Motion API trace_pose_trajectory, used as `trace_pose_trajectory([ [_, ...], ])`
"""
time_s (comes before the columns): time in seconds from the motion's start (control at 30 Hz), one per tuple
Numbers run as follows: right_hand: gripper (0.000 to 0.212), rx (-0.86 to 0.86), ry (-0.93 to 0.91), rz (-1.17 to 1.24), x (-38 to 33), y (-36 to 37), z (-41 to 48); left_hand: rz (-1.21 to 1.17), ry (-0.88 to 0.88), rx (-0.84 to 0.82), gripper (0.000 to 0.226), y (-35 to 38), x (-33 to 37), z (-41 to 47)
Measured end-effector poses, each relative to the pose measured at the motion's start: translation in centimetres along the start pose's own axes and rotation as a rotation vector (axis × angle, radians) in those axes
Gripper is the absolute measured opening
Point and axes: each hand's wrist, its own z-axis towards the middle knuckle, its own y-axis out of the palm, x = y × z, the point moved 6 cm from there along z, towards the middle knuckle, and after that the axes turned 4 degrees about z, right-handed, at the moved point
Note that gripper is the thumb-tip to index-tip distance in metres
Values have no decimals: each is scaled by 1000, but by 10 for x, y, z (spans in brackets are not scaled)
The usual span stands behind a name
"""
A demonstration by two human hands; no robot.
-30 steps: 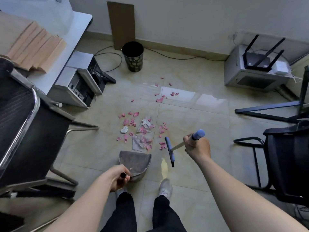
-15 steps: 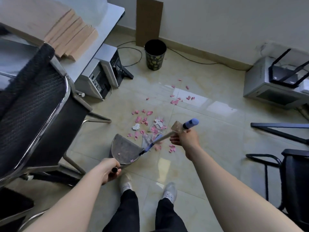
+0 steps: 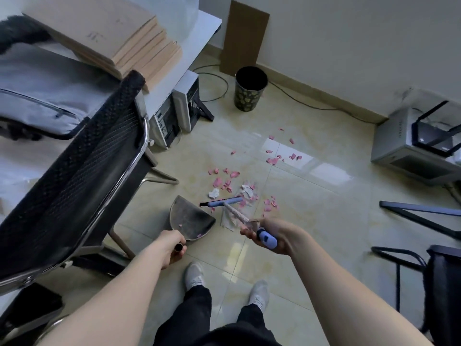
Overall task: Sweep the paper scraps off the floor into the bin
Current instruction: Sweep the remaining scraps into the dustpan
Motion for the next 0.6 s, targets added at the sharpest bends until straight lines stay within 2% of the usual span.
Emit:
trace_pose_trajectory([
  [0.1, 14, 61, 47, -180, 22, -1, 17, -21, -6, -3, 8, -10, -3, 2],
  [0.17, 17, 118, 104, -340, 37, -1, 28, -26, -14, -7, 6, -17, -7, 5],
  [0.23, 16, 182, 57, -484, 41, 6, 37, -28, -22, 5, 5, -25, -13, 10],
  [0.37, 25, 208, -35, -551, 44, 25, 48, -54, -32, 8, 8, -36, -19, 19],
  [0.5, 11, 220, -144, -640, 33, 37, 64, -86, -43, 14, 12, -45, -18, 27],
  [0.6, 17, 210, -171, -709, 21, 48, 81, -93, -56, 16, 16, -52, -19, 31],
])
